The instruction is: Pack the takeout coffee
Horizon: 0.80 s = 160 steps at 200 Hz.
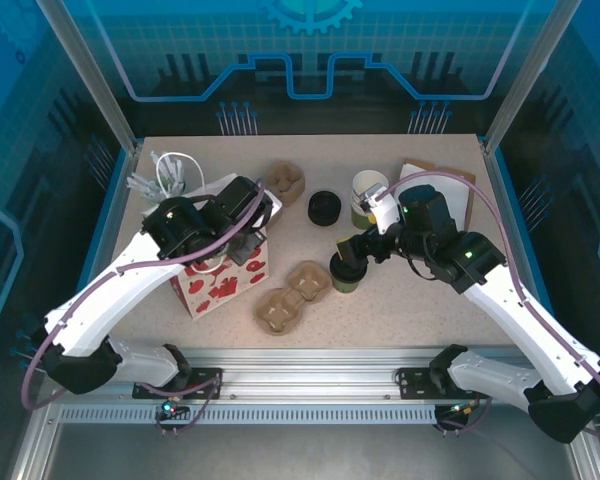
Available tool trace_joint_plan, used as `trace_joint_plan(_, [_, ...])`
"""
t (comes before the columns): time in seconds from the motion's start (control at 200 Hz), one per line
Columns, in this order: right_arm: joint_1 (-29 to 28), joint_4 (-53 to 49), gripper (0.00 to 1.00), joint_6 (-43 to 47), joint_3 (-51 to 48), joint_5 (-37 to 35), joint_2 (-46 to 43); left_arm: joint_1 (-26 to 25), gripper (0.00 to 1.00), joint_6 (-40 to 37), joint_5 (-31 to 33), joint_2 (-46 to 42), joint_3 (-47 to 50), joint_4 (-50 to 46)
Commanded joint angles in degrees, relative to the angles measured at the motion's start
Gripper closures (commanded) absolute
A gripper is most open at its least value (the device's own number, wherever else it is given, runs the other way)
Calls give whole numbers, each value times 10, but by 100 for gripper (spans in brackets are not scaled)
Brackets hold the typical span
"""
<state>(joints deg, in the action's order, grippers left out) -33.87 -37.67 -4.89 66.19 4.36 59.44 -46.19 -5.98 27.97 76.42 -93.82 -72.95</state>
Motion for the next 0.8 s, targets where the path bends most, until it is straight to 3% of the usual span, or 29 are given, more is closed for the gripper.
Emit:
trace_joint_plan(0.0, [-9, -9, 4, 2, -3, 5, -2, 3, 100, 4, 16, 10, 23, 53])
trace_joint_plan(0.365, [-9, -12, 4, 1, -10, 1, -9, 3, 100, 24, -28, 54, 55, 149])
trace_joint_plan(0.795, [-10, -21, 4, 3, -12, -15, -17, 3, 100, -2, -21, 119, 41, 276])
